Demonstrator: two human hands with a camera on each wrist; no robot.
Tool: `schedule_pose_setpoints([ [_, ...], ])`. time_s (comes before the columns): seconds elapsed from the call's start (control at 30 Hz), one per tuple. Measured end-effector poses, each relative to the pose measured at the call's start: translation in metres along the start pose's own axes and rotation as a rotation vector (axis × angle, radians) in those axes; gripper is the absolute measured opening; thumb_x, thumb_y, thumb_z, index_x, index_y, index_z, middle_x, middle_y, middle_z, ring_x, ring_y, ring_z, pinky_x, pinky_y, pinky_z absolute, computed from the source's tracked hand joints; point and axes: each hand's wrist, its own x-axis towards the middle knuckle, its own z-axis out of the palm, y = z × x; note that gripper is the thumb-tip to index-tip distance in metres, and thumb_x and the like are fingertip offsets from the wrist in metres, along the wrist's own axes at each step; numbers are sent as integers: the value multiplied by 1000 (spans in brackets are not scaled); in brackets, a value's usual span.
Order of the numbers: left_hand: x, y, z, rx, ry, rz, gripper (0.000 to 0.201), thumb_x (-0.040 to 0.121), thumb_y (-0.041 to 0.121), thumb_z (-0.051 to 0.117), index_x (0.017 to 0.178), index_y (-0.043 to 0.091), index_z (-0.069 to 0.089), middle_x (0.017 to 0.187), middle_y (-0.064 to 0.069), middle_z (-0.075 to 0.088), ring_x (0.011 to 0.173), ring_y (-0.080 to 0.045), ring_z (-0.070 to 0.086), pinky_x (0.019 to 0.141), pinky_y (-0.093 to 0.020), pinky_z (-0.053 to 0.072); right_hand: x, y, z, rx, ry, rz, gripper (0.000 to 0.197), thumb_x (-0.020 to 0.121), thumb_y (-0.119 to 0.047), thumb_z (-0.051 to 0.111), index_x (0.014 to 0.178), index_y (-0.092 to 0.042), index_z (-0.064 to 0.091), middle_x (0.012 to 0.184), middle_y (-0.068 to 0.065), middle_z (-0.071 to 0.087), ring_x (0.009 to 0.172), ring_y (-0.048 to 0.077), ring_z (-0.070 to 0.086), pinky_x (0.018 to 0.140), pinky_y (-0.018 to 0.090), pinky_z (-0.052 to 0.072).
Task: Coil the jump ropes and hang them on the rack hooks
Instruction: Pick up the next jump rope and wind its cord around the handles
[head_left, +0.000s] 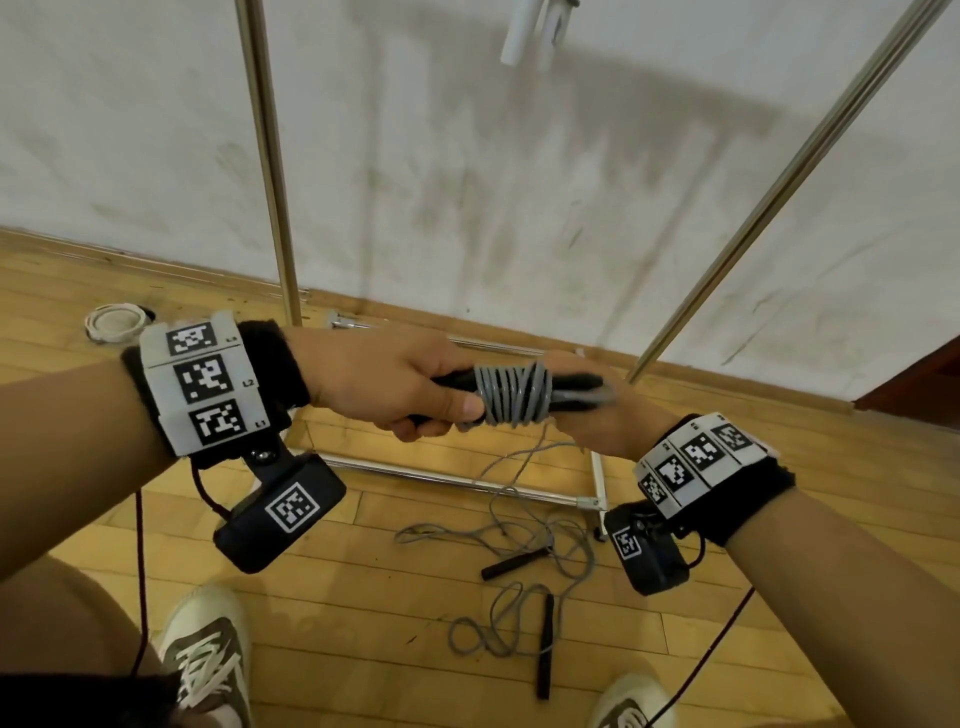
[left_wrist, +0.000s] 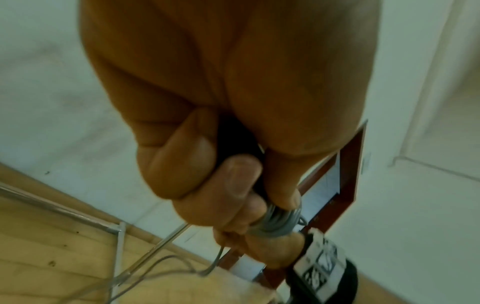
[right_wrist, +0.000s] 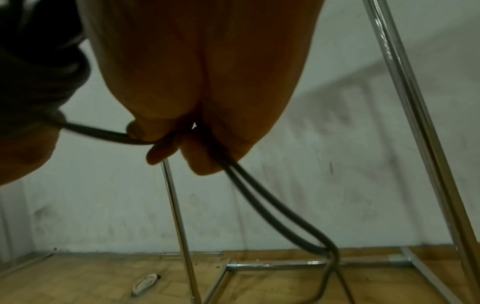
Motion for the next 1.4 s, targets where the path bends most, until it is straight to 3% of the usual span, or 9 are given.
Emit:
schedule_pose_setpoints([
  [0.1, 5, -6, 5, 126, -82, -55, 23, 100, 31, 54, 89, 11, 59, 65, 2, 54, 57, -13, 50, 56, -24, 45, 3, -3, -5, 1, -29, 0, 25, 97, -24, 57, 89, -2, 64, 77, 5, 58, 68, 5, 51, 60, 12, 41],
  [0.27, 17, -18, 12, 465, -76, -180, 28, 100, 42, 51, 83, 21, 55, 67, 5, 56, 58, -11, 50, 60, -31, 46, 3, -5, -10, -404, 99, 30, 56, 77, -73, 50, 74, -18, 54, 60, -8, 49, 55, 7, 43, 52, 24, 32],
  [0.43, 27, -26, 7, 579, 111, -231, 33, 101, 42, 48, 80, 17, 55, 69, -1, 55, 59, -17, 48, 62, -36, 44, 8, -26, -4, -128, 131, 33, 24, 94, -35, 60, 73, -25, 52, 59, -11, 51, 51, -2, 47, 48, 10, 36],
  [0.57, 25, -25, -8, 471, 326, -156, 28, 101, 37, 49, 76, 26, 51, 64, 4, 55, 50, -6, 48, 55, -27, 41, 7, -37, -8, 480, 76, 147, 10, 99, -2, 47, 96, -8, 55, 67, 3, 51, 51, 8, 41, 47, 19, 33],
  [0.8, 24, -17, -15, 288, 494, -144, 30, 101, 36, 52, 85, 11, 56, 68, 0, 60, 56, -14, 54, 59, -37, 48, 3, -34, 17, 601, 166, 76, 10, 100, -7, 50, 96, -5, 58, 70, 5, 68, 54, 11, 55, 49, 22, 44],
  [1.03, 16, -6, -12, 6, 424, -50, 24, 102, 27, 53, 90, 7, 60, 58, 6, 54, 50, -11, 47, 45, -20, 40, -1, -23, 29, 514, 149, 123, 41, 86, -59, 53, 80, -27, 77, 56, 5, 62, 45, 14, 48, 46, 21, 40],
  [1.17, 9, -5, -15, 1, 345, -31, 25, 101, 26, 52, 93, 4, 60, 60, 4, 55, 51, -13, 47, 46, -22, 39, -4, -16, 22, 454, -9, 22, 35, 100, -23, 50, 83, 3, 67, 86, -11, 72, 84, 7, 63, 67, 29, 44],
  [1.3, 6, -1, -13, -41, 224, -12, 24, 101, 24, 52, 98, 1, 58, 61, 1, 53, 50, -13, 45, 45, -20, 38, -6, -13, 15, 486, -60, 33, 22, 98, 2, 49, 102, -9, 68, 98, 17, 69, 71, 4, 59, 69, 20, 50],
  [1.4, 4, 2, -8, -31, 101, 11, 19, 102, 25, 53, 90, 11, 59, 62, 2, 53, 50, -12, 45, 46, -20, 39, -7, -11, 15, 456, -32, 82, 11, 92, -8, 61, 99, -4, 69, 73, 5, 69, 57, 9, 58, 53, 20, 48],
])
